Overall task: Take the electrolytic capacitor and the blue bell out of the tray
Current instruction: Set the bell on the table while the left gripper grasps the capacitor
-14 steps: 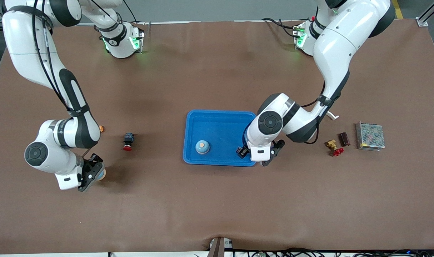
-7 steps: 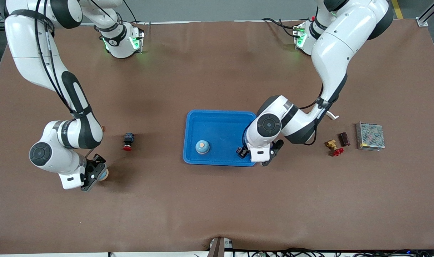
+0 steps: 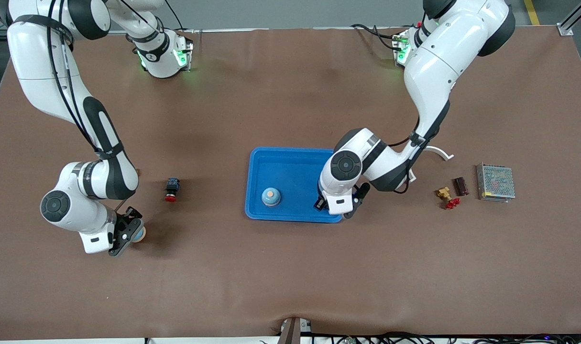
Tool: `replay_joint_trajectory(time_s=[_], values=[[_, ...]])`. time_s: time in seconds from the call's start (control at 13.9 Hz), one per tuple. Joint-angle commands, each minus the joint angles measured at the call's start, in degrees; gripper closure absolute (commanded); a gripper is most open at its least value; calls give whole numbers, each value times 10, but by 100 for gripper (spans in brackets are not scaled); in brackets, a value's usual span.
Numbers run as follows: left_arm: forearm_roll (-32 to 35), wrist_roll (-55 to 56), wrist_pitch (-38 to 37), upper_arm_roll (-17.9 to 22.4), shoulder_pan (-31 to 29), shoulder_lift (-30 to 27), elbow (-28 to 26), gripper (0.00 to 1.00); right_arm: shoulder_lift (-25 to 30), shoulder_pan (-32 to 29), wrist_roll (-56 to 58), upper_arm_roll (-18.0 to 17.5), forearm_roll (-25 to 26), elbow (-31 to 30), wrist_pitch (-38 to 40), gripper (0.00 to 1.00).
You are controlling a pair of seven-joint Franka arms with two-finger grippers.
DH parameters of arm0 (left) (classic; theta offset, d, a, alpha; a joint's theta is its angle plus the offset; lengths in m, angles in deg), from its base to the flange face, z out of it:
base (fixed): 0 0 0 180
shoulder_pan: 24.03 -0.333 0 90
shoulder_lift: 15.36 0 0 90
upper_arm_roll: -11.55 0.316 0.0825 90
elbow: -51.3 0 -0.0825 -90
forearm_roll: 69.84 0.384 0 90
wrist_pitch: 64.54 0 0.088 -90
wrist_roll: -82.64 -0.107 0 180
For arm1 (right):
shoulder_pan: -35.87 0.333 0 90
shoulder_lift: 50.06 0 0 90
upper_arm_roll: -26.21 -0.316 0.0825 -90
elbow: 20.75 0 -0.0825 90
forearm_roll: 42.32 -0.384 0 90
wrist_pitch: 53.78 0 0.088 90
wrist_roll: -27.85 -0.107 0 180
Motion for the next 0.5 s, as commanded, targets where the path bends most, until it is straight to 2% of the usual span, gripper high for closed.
replay_joint_trajectory(time_s=[0.0, 0.22, 0.36, 0.43], values=[[-5, 19, 14, 7, 7, 13, 19, 30, -8, -13, 10, -12, -9, 0, -15, 46], [-4, 24, 28, 9, 7, 17, 18, 34, -10, -14, 10, -12, -10, 0, -16, 46], [-3, 31, 37, 9, 7, 21, 18, 40, -11, -14, 8, -12, -10, 0, -22, 42], [-2, 33, 40, 9, 7, 22, 18, 42, -12, -13, 6, -12, -13, 0, -21, 28]])
